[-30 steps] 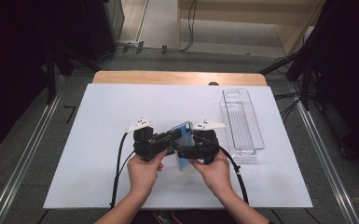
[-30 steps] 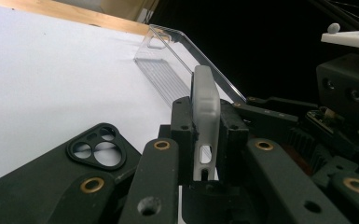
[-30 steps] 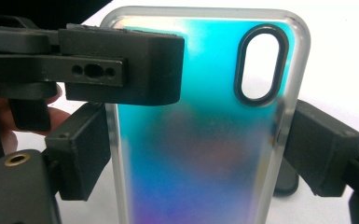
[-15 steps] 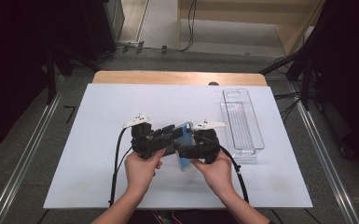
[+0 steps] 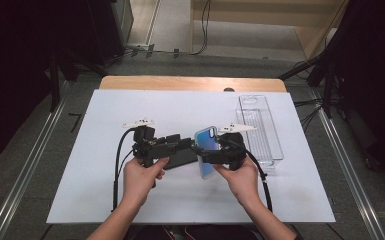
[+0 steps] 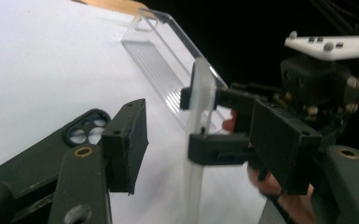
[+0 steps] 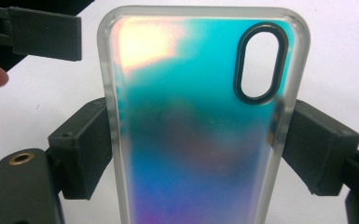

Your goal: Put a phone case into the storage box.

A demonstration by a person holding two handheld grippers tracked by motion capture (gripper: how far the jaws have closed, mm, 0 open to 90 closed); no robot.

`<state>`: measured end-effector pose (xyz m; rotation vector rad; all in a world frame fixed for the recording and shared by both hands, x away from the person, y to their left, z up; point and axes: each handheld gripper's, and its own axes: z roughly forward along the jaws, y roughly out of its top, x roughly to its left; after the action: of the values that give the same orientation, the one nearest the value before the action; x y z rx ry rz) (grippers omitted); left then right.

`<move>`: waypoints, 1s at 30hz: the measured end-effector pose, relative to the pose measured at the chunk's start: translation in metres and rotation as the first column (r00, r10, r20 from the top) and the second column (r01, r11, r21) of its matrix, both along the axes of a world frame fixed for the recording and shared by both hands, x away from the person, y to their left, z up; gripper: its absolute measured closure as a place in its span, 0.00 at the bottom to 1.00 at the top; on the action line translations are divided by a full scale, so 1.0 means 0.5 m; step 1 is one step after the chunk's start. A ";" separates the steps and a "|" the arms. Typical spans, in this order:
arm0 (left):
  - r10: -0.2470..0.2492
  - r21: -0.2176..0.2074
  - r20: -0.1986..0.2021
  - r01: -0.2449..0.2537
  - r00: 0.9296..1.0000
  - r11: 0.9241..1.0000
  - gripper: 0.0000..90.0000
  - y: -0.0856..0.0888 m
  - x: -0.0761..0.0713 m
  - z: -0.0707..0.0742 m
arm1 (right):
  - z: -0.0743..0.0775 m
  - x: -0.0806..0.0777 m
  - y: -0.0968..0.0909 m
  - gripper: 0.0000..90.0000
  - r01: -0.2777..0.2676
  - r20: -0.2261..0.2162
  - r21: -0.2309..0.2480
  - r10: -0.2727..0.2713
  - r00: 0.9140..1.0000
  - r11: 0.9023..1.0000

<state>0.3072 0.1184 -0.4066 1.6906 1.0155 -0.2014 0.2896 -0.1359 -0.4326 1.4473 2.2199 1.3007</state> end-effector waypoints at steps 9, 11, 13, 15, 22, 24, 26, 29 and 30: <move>-0.133 0.046 0.009 0.132 0.991 0.990 0.40 0.038 0.018 0.000 | 0.024 0.006 -0.016 0.16 -0.156 0.019 0.040 0.156 0.988 0.987; -0.160 0.075 0.006 0.159 0.987 0.984 0.40 0.043 0.018 -0.007 | 0.024 0.009 -0.022 0.16 -0.179 0.012 0.056 0.179 0.984 0.982; -0.184 0.104 0.011 0.182 0.983 0.978 0.40 0.048 0.017 -0.013 | 0.024 0.014 -0.030 0.16 -0.202 0.000 0.087 0.203 0.979 0.975; -0.199 0.126 0.026 0.194 0.980 0.973 0.40 0.053 0.014 -0.019 | 0.024 0.018 -0.037 0.16 -0.227 -0.005 0.087 0.228 0.974 0.970; -0.241 0.178 0.016 0.235 0.970 0.956 0.36 0.069 0.009 -0.033 | 0.034 0.020 -0.057 0.16 -0.312 0.020 0.074 0.312 0.950 0.947; -0.251 0.183 0.008 0.245 0.968 0.952 0.36 0.073 0.007 -0.038 | 0.035 0.018 -0.061 0.16 -0.341 0.030 0.079 0.339 0.940 0.937; -0.259 0.193 0.002 0.253 0.966 0.948 0.36 0.076 0.005 -0.045 | 0.035 0.017 -0.064 0.16 -0.361 0.030 0.071 0.359 0.933 0.930; -0.276 0.212 -0.009 0.271 0.961 0.939 0.36 0.080 0.002 -0.054 | 0.034 0.017 -0.069 0.16 -0.386 0.028 0.062 0.385 0.922 0.920; -0.282 0.216 -0.009 0.277 0.959 0.936 0.36 0.081 0.001 -0.057 | 0.035 0.018 -0.072 0.16 -0.394 0.026 0.063 0.393 0.919 0.917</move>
<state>0.3077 0.1588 -0.4352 2.0313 0.7986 -0.2645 0.2986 -0.1720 -0.4152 1.0341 2.5744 1.5037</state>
